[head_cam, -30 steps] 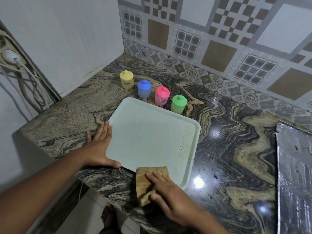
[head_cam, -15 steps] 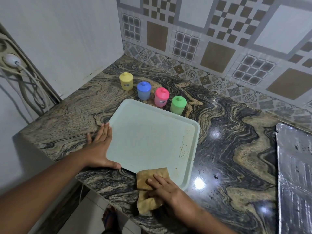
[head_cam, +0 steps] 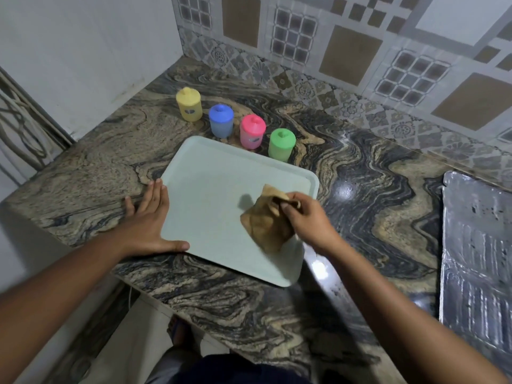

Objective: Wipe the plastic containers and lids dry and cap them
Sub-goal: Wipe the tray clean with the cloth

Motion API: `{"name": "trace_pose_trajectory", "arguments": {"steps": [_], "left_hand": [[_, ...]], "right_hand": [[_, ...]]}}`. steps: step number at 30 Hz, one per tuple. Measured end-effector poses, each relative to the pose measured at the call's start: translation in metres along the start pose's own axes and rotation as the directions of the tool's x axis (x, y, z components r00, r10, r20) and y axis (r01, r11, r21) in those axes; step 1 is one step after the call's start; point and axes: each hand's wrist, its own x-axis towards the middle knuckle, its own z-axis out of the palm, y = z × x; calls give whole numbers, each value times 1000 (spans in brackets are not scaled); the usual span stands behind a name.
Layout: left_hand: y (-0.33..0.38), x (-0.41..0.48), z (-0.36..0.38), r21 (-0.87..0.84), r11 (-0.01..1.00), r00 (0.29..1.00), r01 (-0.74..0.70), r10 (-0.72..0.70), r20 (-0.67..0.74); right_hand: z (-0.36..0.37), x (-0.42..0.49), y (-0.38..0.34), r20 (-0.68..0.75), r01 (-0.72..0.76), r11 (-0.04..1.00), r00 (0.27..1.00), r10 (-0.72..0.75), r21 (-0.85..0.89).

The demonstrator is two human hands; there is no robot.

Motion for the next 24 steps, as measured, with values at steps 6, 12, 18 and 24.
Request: {"name": "trace_pose_trajectory", "arguments": {"steps": [6,12,18,24], "left_hand": [[2,2,3,11,1000,1000,2,-2,-12],[-2,2,6,26,999,999,-30,30,-16],[12,0,11,88,989,984,-122,132,-117],[94,6,29,49,936,848,-349,337,-409]], "right_hand": [[-19,50,1,12,-113,994,994,113,12],[-30,78,-7,-6,-13,910,1000,11,-414],[-21,59,10,-12,188,766,969,-248,-615],[2,45,17,140,168,640,986,-95,-750]]}}
